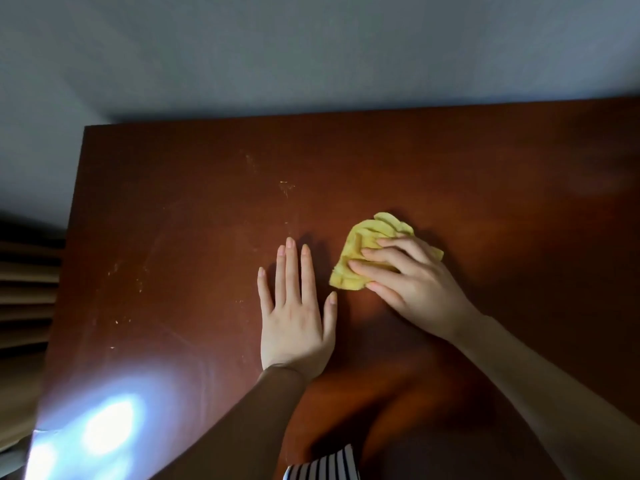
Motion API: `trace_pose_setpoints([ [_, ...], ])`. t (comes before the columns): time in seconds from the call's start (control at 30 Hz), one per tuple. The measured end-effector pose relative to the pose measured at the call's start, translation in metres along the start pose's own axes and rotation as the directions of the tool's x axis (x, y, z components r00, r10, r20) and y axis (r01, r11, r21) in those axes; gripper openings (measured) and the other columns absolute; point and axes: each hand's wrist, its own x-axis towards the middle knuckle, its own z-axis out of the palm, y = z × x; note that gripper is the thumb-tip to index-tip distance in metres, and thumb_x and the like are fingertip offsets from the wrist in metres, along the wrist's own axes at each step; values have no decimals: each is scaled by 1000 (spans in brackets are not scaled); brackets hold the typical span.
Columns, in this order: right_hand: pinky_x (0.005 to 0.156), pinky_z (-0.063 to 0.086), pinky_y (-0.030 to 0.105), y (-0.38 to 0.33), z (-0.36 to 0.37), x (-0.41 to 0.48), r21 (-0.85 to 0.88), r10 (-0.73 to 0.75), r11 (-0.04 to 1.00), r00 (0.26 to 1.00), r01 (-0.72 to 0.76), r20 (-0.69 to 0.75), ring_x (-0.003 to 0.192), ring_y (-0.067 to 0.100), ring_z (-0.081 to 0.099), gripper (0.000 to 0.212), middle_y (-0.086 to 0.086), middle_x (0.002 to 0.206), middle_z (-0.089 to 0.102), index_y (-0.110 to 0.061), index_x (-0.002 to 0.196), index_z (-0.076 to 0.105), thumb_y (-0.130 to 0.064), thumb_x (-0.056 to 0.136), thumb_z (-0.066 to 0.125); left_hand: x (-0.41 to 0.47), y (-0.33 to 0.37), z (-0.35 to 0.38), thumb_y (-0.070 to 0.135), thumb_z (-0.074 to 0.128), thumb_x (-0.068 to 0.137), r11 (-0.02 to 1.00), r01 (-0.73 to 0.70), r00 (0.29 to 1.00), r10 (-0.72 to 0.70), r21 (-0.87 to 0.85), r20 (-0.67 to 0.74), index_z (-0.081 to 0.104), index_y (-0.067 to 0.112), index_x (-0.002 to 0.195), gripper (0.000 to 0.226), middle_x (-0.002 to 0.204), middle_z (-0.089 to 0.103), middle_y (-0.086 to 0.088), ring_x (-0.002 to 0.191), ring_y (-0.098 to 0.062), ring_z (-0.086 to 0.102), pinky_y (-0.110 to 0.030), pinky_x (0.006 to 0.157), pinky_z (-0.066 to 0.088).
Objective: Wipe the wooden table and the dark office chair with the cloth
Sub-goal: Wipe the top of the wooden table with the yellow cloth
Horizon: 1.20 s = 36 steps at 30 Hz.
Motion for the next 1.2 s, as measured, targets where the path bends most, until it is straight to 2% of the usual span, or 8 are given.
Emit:
trace_pose_setpoints([
  [0.13, 99, 40, 41, 29, -14, -11, -50, -10, 999, 998, 14, 70, 116, 20, 51, 33, -3, 117, 66, -24, 120, 68, -31, 89, 55, -2, 0, -2, 42, 23, 96, 1000, 0, 1000, 0, 6, 24, 20, 5, 148, 64, 156, 10, -12, 145, -25, 11, -47, 116, 7],
  [0.3, 97, 36, 46, 63, -25, 1, -107, 207, 973, 978, -206, 4, 110, 29, 57, 34, 1, 114, 67, -21, 117, 69, -35, 90, 52, -2, 0, -3, 43, 24, 96, 1000, 9, 999, -9, -2, 30, 24, 6, 148, 63, 156, 13, -12, 145, -25, 12, -47, 115, 8],
  [0.43, 88, 40, 48, 91, -24, 34, -121, 337, 931, 939, -343, -71, 104, 38, 54, 32, 9, 107, 65, -18, 118, 68, -26, 88, 62, 0, 1, -3, 42, 26, 95, 1000, 9, 999, -9, -3, 33, 25, 5, 148, 64, 156, 15, -13, 145, -25, 13, -47, 114, 10],
  [0.73, 110, 23, 40, 125, 5, 133, -37, 689, 710, 705, -703, -165, 126, 35, 36, 36, 8, 132, 52, -28, 130, 58, -32, 96, 51, 0, 1, -3, 41, 29, 94, 1000, -4, 999, 5, -3, 55, 26, 5, 147, 64, 156, 17, -14, 145, -24, 13, -48, 113, 13],
  [0.8, 109, 23, 39, 119, 13, 147, -37, 681, 721, 718, -692, -143, 130, 33, 34, 35, 6, 136, 50, -31, 130, 57, -33, 96, 49, 1, 0, -3, 41, 29, 94, 1000, -8, 999, 9, -7, 48, 27, 5, 147, 64, 156, 18, -15, 145, -24, 12, -48, 113, 13],
  [1.0, 91, 34, 41, 56, 27, 138, -21, 380, 924, 924, -381, -53, 111, 37, 48, 32, 5, 112, 63, -28, 123, 64, -29, 92, 56, 3, -2, -4, 41, 29, 94, 1000, -7, 999, 7, 4, 46, 28, 4, 147, 64, 155, 18, -15, 145, -23, 11, -47, 114, 13],
  [1.1, 85, 40, 40, 23, 26, 108, 15, 282, 959, 957, -282, -62, 101, 34, 54, 31, 1, 104, 66, -26, 119, 68, -23, 88, 65, 3, -2, -4, 40, 28, 94, 1000, -7, 999, 7, 1, 45, 27, 4, 147, 64, 156, 17, -15, 145, -25, 13, -47, 114, 12],
  [1.2, 88, 42, 41, 6, 23, 70, 40, 204, 978, 978, -202, -45, 104, 30, 56, 30, -2, 106, 67, -25, 118, 69, -24, 88, 65, 3, -2, -4, 41, 26, 95, 1000, -10, 999, 9, 14, 43, 26, 6, 148, 63, 156, 17, -15, 144, -26, 15, -47, 114, 11],
])
